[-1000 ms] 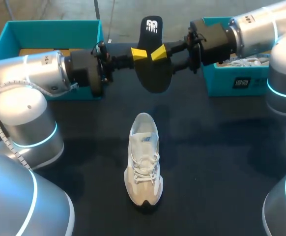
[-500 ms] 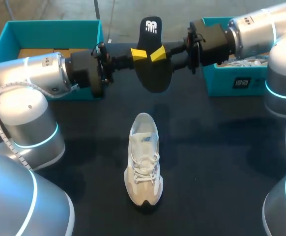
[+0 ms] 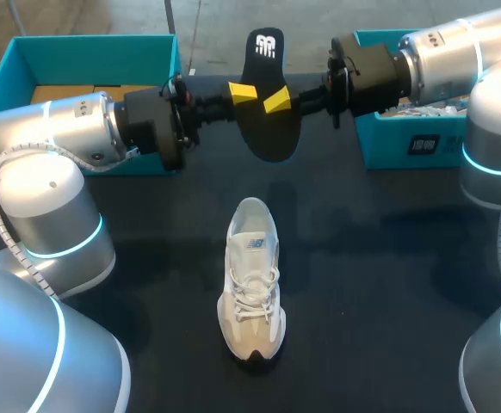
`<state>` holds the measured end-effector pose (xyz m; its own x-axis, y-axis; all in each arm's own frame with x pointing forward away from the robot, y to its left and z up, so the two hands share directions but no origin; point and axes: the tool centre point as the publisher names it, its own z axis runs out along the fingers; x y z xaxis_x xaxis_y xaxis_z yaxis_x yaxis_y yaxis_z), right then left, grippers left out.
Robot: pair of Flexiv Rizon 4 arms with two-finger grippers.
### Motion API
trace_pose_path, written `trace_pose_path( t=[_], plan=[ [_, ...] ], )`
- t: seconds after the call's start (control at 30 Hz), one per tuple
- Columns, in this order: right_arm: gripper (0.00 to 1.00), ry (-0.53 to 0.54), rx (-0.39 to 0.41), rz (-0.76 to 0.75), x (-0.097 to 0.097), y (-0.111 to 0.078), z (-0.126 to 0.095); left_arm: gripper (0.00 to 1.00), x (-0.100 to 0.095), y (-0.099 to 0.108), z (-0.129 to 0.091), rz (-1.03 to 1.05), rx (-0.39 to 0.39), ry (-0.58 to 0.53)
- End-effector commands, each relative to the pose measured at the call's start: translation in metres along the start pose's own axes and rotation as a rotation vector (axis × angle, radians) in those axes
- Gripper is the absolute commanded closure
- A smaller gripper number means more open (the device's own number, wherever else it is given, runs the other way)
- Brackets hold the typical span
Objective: Take the shoe out of the shoebox, open the shoe tongue, remove and reinsert the insole, then place the shoe into the shoebox
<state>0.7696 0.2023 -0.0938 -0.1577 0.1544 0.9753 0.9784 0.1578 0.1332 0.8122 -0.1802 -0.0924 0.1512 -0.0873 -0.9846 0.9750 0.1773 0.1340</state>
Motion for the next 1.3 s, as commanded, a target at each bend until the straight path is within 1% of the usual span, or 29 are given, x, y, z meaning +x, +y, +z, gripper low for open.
trace_pose_path(
  t=[0.03,0.23,0.5,0.77,0.9,1.03,1.1,1.23,1.3],
  plan=[
    [1.00,0.015,-0.010,-0.038,-0.001,0.001,0.002,0.00,-0.001,-0.003,-0.001,-0.006,-0.009,0.002],
    [1.00,0.025,-0.036,-0.097,-0.003,0.001,0.000,0.00,-0.002,-0.005,-0.016,-0.053,-0.001,0.038],
    [1.00,0.015,-0.078,-0.172,-0.006,0.005,-0.006,0.00,0.004,-0.009,-0.036,-0.162,-0.007,0.097],
    [1.00,-0.003,-0.105,-0.276,-0.002,0.008,-0.010,0.00,0.007,-0.013,-0.051,-0.409,-0.039,0.167],
    [1.00,-0.015,-0.117,-0.326,-0.001,0.010,-0.011,0.00,0.010,-0.015,-0.057,-0.534,-0.063,0.226],
    [1.00,-0.029,-0.109,-0.384,0.003,0.009,-0.010,0.00,0.015,-0.017,-0.063,-0.662,-0.092,0.281],
    [1.00,-0.052,-0.122,-0.408,0.003,0.008,-0.009,0.00,0.019,-0.018,-0.065,-0.726,-0.118,0.311],
    [1.00,-0.034,-0.143,-0.483,0.007,0.006,-0.009,0.00,0.027,-0.022,-0.070,-0.890,-0.147,0.363],
    [1.00,-0.029,-0.148,-0.517,0.009,0.004,-0.009,0.00,0.031,-0.023,-0.071,-0.969,-0.164,0.367]
  ],
)
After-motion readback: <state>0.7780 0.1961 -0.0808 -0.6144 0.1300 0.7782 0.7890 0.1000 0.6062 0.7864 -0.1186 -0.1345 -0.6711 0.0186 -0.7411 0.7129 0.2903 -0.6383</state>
